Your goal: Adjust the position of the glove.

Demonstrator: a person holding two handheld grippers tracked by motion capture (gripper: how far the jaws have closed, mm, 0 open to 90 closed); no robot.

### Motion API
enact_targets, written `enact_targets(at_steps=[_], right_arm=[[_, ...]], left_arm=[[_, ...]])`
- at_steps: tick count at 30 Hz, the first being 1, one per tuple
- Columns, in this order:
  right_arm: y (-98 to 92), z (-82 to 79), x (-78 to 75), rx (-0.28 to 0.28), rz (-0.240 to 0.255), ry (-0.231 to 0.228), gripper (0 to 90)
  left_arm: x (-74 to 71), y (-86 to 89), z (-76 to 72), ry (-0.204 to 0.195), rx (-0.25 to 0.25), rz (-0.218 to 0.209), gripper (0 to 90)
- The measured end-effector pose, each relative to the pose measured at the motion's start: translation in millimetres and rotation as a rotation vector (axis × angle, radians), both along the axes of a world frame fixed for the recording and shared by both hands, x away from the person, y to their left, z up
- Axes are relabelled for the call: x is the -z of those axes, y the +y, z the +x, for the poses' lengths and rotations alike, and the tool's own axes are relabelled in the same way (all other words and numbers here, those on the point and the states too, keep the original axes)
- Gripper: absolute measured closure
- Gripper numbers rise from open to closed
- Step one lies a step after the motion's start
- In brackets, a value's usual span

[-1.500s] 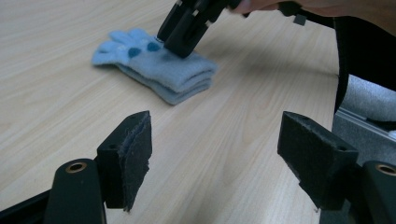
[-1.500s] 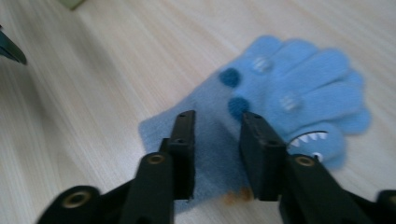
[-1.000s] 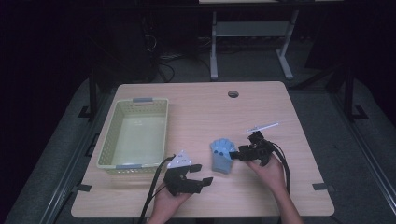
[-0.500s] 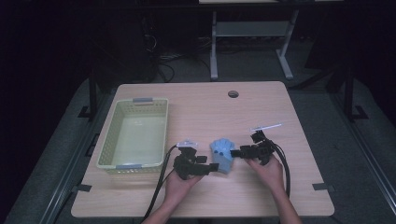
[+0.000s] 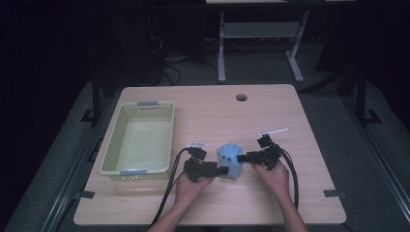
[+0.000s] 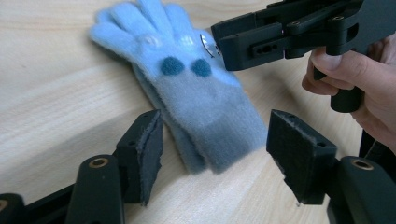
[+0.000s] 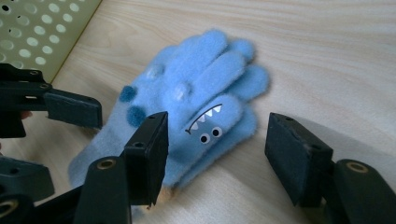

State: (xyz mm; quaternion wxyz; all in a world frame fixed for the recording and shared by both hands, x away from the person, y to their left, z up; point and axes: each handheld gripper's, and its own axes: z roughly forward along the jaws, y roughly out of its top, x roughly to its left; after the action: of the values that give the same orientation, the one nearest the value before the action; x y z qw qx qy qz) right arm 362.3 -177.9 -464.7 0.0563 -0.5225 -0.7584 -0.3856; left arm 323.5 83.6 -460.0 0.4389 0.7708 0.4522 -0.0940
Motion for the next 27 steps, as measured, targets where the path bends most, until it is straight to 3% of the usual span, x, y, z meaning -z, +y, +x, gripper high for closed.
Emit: enact_targets(at_steps=[4, 7, 11, 17, 22, 27], right_arm=[[2.1, -0.2, 0.5, -0.003, 0.006, 0.002, 42.0], [6.3, -1.5, 1.2, -0.003, -0.007, -0.016, 47.3], [11.5, -4.0, -0.1, -0.003, -0.047, -0.035, 51.7], [16.5, -6.3, -0.2, -0.003, -0.064, -0.043, 58.5], [16.8, -4.0, 2.2, 0.008, -0.032, -0.026, 65.4], [17.8, -3.4, 3.9, 0.008, -0.02, -0.021, 71.0]], left_arm=[[2.6, -1.5, 1.7, 0.031, -0.008, -0.005, 40.1], [6.2, -6.0, 2.4, 0.047, 0.005, 0.031, 40.7], [7.7, -11.2, 0.6, 0.021, 0.021, 0.057, 44.3], [8.1, -13.9, 3.3, 0.008, 0.022, 0.074, 52.5], [4.3, -18.5, 6.3, 0.001, 0.054, 0.137, 58.3], [4.7, -21.3, 8.9, 0.023, 0.066, 0.132, 63.5]])
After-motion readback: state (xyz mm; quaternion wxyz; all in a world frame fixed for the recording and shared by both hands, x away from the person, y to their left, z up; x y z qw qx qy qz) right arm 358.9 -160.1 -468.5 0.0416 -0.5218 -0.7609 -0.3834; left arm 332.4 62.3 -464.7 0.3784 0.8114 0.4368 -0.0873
